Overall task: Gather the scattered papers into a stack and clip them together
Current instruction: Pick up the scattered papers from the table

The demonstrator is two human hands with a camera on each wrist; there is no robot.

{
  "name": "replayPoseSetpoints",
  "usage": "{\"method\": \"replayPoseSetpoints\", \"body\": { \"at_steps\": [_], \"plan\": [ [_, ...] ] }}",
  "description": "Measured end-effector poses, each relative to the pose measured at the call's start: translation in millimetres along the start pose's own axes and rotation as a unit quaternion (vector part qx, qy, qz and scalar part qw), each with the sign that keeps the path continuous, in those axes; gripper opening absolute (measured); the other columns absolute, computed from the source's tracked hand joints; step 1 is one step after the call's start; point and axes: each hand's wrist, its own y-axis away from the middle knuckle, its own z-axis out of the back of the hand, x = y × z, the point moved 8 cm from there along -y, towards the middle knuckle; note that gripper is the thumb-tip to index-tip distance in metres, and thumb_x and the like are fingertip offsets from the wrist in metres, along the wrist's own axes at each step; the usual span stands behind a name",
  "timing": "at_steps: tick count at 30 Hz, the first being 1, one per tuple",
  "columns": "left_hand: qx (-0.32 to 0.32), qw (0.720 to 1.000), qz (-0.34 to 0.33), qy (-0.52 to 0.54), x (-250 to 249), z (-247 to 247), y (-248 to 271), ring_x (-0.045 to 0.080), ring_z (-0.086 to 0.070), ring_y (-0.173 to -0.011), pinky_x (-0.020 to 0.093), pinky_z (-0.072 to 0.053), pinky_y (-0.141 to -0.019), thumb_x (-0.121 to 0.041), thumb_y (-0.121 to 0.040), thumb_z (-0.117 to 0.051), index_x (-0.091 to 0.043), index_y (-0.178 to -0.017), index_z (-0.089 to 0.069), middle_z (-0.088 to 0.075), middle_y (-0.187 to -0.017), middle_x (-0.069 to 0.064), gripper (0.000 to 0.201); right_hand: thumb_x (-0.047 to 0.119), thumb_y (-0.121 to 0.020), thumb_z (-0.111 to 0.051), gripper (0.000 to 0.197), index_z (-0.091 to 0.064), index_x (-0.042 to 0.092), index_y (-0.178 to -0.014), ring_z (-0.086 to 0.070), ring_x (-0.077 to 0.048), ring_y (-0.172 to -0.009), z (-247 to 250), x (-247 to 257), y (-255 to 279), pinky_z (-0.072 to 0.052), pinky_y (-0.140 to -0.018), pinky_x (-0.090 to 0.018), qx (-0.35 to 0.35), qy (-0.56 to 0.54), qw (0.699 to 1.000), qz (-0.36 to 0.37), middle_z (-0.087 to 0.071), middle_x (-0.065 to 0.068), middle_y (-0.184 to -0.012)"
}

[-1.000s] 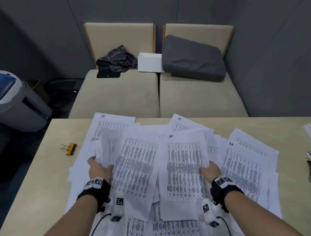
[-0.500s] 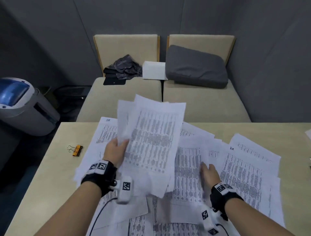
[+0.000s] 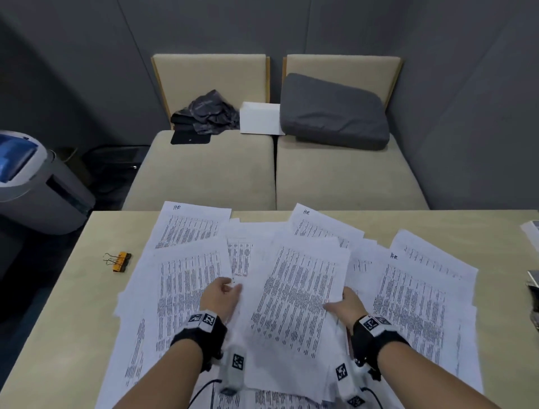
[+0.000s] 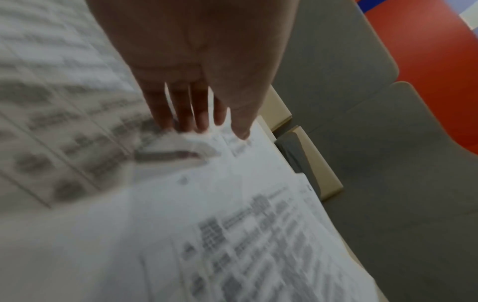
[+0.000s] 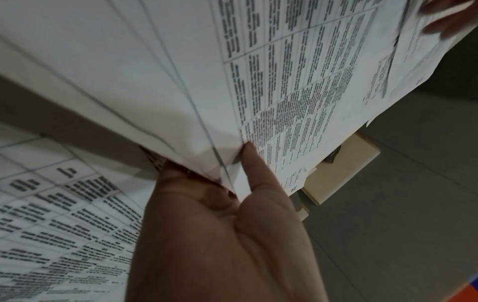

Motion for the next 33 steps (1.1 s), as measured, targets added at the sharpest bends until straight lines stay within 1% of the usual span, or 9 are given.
{"method": "replayPoseSetpoints", "body": {
  "at_steps": [3, 6, 10, 12, 14, 17, 21, 26, 33],
  "plan": [
    [-0.13, 0.982, 0.075, -0.114, 46, 59, -6, 0.035, -0.046, -0.122, 0.048, -0.044, -0.098, -0.045, -0.078, -0.07, -0.015, -0.13, -0.049, -0.045, -0.136, 0.016, 0.063, -0.002, -0.08, -0.066, 0.019, -0.06, 0.006, -0.096, -0.061, -0.026, -0.092, -4, 0, -3, -0.049, -0.087, -0.035, -0.014, 0.018, 1.0, -0.011, -0.066, -0.014, -0.1],
    [-0.156, 0.964, 0.183, -0.115, 96, 91, -1, 0.039, -0.022, -0.137, 0.058, -0.032, -0.107, -0.047, -0.07, -0.076, -0.017, -0.142, -0.03, -0.02, -0.151, 0.016, 0.091, 0.0, -0.08, -0.065, 0.024, -0.057, 0.002, -0.103, -0.059, -0.027, -0.093, -6, -8, -9, -0.049, -0.082, -0.032, -0.03, 0.027, 0.998, -0.048, -0.063, -0.013, -0.103],
    [-0.135, 0.956, 0.241, -0.103, 127, 104, 0, 0.047, -0.032, -0.131, 0.058, -0.039, -0.101, -0.042, -0.063, -0.084, -0.014, -0.148, -0.014, -0.024, -0.146, 0.021, 0.113, -0.001, -0.083, -0.059, 0.012, -0.049, 0.002, -0.088, -0.05, -0.018, -0.068, -9, -4, -9, -0.038, -0.055, -0.025, -0.039, 0.064, 0.995, -0.065, -0.055, -0.008, -0.08],
    [-0.14, 0.958, 0.24, -0.064, 132, 106, -4, 0.049, -0.041, -0.122, 0.058, -0.044, -0.095, -0.032, -0.061, -0.088, -0.015, -0.148, -0.015, -0.025, -0.143, 0.022, 0.115, -0.002, -0.084, -0.058, 0.013, -0.047, 0.001, -0.09, -0.049, -0.018, -0.067, -11, -1, -11, -0.037, -0.054, -0.025, -0.042, 0.088, 0.992, -0.075, -0.054, -0.01, -0.081],
    [-0.142, 0.962, 0.232, -0.018, 135, 104, -7, 0.048, -0.047, -0.118, 0.056, -0.046, -0.092, -0.021, -0.061, -0.089, -0.012, -0.146, -0.018, -0.031, -0.14, 0.025, 0.112, 0.001, -0.083, -0.057, 0.02, -0.045, 0.002, -0.099, -0.051, -0.024, -0.077, -15, 1, -13, -0.039, -0.058, -0.026, -0.037, 0.117, 0.989, -0.078, -0.055, -0.013, -0.091],
    [-0.114, 0.97, 0.213, -0.001, 139, 104, -13, 0.041, -0.056, -0.113, 0.045, -0.047, -0.09, -0.02, -0.066, -0.086, -0.004, -0.135, -0.033, -0.052, -0.129, 0.024, 0.088, 0.002, -0.084, -0.058, 0.022, -0.041, 0.005, -0.097, -0.05, -0.023, -0.076, -16, 0, -14, -0.042, -0.058, -0.028, -0.043, 0.136, 0.987, -0.076, -0.049, -0.008, -0.081],
    [-0.096, 0.98, 0.141, -0.098, 131, 110, -21, 0.032, -0.063, -0.085, 0.038, -0.054, -0.078, -0.04, -0.068, -0.071, -0.014, -0.092, -0.062, -0.069, -0.084, 0.007, 0.036, 0.004, -0.087, -0.058, 0.02, -0.039, 0.005, -0.094, -0.044, -0.016, -0.068, -16, -1, -12, -0.033, -0.053, -0.025, -0.049, 0.141, 0.987, -0.067, -0.043, -0.004, -0.077],
    [-0.089, 0.993, 0.064, -0.036, 103, 121, -16, 0.027, -0.062, -0.08, 0.031, -0.05, -0.072, -0.019, -0.086, -0.061, -0.011, -0.109, -0.059, -0.068, -0.101, 0.012, 0.025, -0.004, -0.088, -0.054, 0.034, -0.035, 0.012, -0.064, -0.039, -0.013, -0.059, -13, 8, -6, -0.028, -0.05, -0.024, -0.07, 0.118, 0.989, -0.053, -0.04, -0.003, -0.068],
    [-0.132, 0.986, -0.102, 0.009, 10, 169, 0, 0.021, -0.06, -0.074, 0.024, -0.043, -0.059, -0.017, -0.088, -0.063, -0.015, -0.098, -0.06, -0.067, -0.087, 0.005, 0.011, 0.001, -0.088, -0.055, 0.028, -0.034, 0.014, -0.075, -0.041, -0.016, -0.064, -14, 4, -3, -0.031, -0.052, -0.026, -0.058, 0.117, 0.99, -0.047, -0.04, -0.003, -0.073]
  ]
}}
